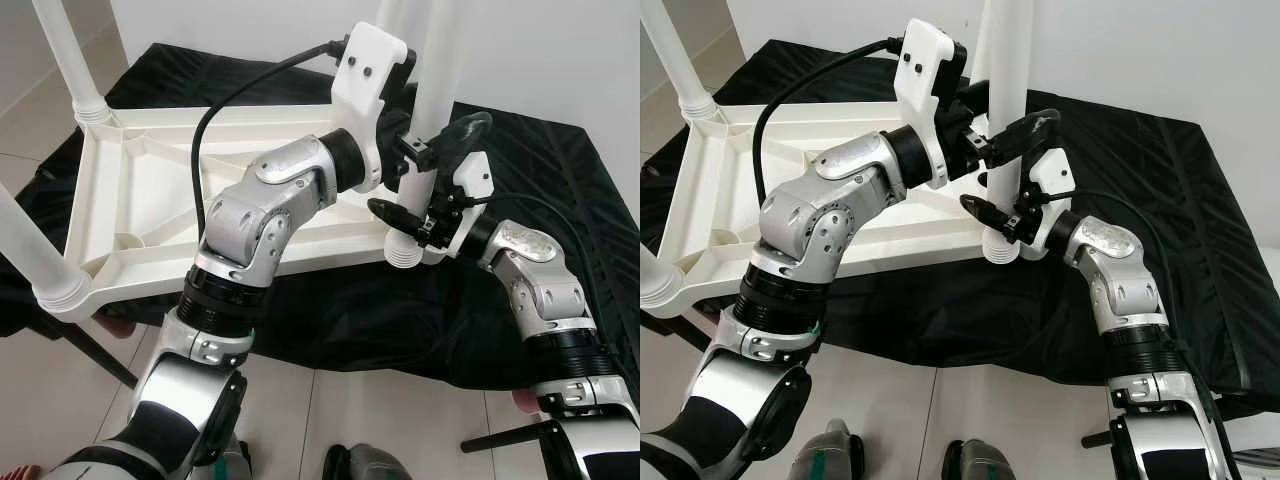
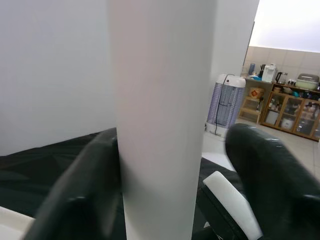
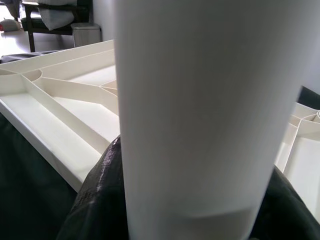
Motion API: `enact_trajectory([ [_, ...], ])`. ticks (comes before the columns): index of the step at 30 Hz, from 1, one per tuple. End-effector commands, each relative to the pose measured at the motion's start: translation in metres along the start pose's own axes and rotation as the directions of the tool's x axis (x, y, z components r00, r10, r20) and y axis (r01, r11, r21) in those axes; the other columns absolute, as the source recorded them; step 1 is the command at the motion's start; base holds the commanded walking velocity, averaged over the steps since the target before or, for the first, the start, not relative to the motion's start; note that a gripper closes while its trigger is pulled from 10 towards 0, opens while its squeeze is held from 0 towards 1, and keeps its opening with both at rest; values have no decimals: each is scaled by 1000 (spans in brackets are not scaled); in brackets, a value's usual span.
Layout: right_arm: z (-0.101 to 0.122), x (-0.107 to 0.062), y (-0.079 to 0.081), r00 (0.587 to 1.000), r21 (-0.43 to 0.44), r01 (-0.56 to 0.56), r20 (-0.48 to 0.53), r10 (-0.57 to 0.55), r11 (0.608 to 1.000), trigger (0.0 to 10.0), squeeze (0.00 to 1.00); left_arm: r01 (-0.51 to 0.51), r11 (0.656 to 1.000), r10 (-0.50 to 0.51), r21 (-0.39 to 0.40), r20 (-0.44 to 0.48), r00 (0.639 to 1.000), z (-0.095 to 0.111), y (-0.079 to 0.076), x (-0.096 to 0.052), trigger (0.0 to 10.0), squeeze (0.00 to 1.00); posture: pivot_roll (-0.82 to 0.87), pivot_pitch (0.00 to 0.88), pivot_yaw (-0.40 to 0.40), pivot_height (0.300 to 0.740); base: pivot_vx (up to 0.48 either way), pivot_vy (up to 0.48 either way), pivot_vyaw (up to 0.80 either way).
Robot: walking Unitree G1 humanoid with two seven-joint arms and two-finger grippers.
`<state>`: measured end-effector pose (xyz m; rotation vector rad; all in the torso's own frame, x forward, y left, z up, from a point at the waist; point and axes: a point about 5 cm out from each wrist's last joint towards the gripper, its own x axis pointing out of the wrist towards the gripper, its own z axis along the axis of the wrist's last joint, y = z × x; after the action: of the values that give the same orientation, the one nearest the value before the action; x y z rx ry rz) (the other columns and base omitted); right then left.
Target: Building children table
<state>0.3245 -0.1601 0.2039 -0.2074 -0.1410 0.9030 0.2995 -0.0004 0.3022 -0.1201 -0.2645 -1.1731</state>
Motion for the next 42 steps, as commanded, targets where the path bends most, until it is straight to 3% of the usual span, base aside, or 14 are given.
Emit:
enact_trajectory([
  [1, 2, -4, -1, 1000, -10, -6, -3, 6, 1000, 10000, 0, 103, 995, -103, -10, -4, 995, 2, -9, 2, 0, 0, 54, 12, -82, 740, 0, 0, 0],
  [15, 5, -5, -3, 1000, 1, 6, -1, -6, 1000, 10000, 0, 106, 994, -106, 4, -17, 994, 1, -9, 2, 0, 0, 53, 20, -80, 740, 0, 0, 0],
  [16, 5, -5, -4, 1000, 10, 13, 5, -13, 1000, 10000, 0, 96, 995, -96, 10, -22, 995, 1, -8, 3, 4353, 0, 53, 21, -80, 740, 0, 0, 0],
  [17, 5, -5, -4, 1000, 10, 13, 5, -13, 1000, 10000, 0, 96, 995, -96, 10, -22, 995, 1, -8, 3, 4353, 0, 53, 21, -80, 740, 0, 0, 0],
  [18, 6, -4, -6, 999, 25, 33, 15, -33, 999, 10000, 1000, 82, 997, -82, 15, -23, 996, 1, -7, 3, 10000, 0, 52, 22, -80, 740, 0, 0, 0],
  [25, 12, 2, -12, 981, 18, 180, 62, -181, 983, 10000, 1000, -56, 997, 56, 56, 4, 998, 9, 5, 7, 10000, 0, 49, 29, -82, 740, 0, 0, 0],
  [33, 15, 9, -9, 956, 22, 277, 89, -278, 960, 10000, 1000, -120, 990, 118, 78, 37, 992, 16, 11, 9, 10000, 0, 52, 31, -84, 740, 0, 0, 0],
  [34, 15, 11, -8, 947, 20, 308, 94, -309, 951, 10000, 0, -131, 988, 128, 85, 46, 991, 18, 11, 9, 10000, 0, 52, 31, -84, 740, 0, 0, 0],
  [39, 16, 17, -6, 887, 25, 451, 104, -451, 892, 10000, 0, -163, 981, 156, 107, 65, 986, 24, 15, 12, 10000, 0, 53, 33, -85, 740, 0, 0, 0],
  [42, 17, 18, -6, 877, 30, 468, 106, -468, 883, 10000, 0, -165, 980, 159, 107, 66, 985, 25, 16, 12, 10000, 0, 53, 33, -85, 740, 0, 0, 0],
])
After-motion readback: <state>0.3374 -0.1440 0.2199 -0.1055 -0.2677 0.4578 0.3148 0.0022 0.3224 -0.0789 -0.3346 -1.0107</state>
